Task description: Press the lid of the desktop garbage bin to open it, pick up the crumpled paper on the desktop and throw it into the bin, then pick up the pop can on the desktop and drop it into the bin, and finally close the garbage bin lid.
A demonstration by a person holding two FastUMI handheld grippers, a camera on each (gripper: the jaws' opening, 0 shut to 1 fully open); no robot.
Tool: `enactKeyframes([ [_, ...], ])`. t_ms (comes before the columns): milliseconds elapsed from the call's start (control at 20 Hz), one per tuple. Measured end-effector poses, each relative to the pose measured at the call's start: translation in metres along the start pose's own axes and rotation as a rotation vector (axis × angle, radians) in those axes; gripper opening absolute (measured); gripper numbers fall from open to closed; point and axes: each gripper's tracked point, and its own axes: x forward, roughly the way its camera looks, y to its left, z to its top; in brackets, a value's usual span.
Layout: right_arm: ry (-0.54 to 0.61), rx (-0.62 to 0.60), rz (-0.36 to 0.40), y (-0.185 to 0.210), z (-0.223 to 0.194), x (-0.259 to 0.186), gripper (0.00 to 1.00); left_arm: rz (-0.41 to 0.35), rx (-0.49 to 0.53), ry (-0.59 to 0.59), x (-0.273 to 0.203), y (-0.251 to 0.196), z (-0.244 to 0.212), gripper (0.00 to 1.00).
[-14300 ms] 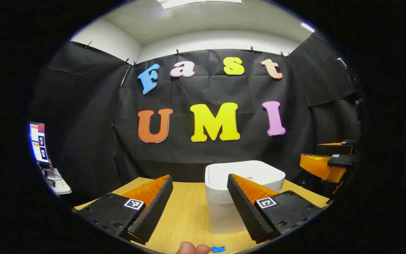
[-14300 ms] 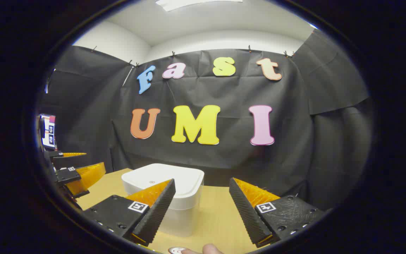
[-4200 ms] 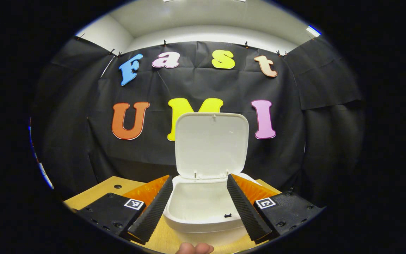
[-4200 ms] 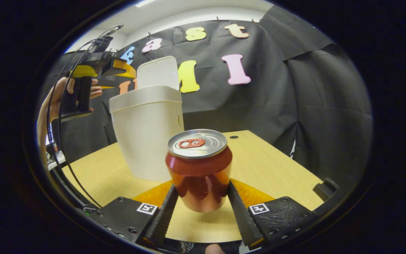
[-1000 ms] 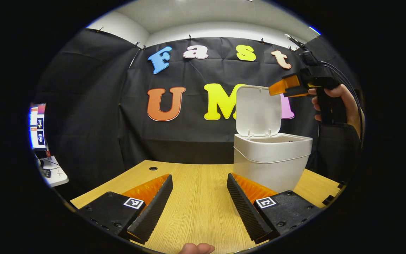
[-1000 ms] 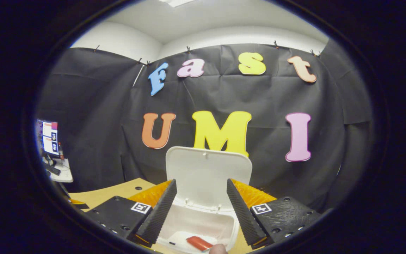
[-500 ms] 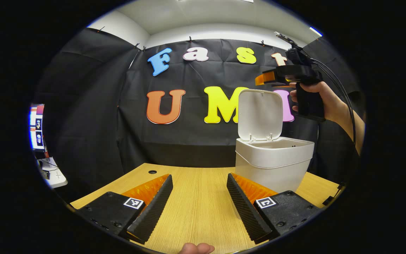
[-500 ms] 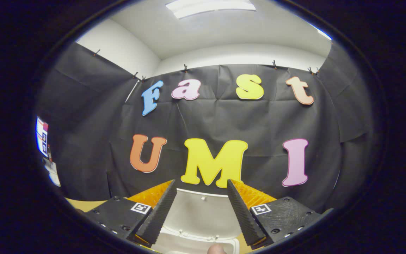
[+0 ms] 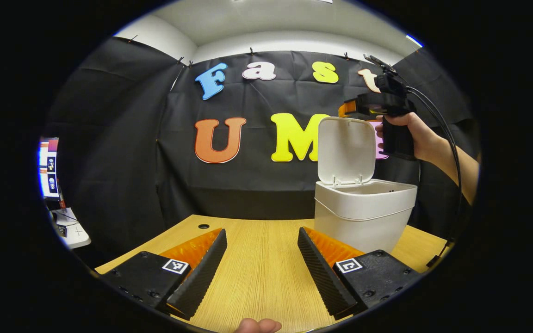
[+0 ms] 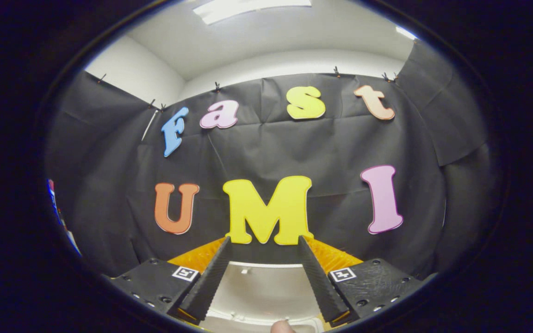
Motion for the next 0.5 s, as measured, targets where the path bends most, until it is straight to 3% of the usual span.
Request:
enactKeyframes([
  [500, 0.045, -0.007, 0.022, 0.002, -0.006, -0.016, 0.87, -0.003, -0.025, 0.007, -0.006, -0.005, -0.001, 0.99],
])
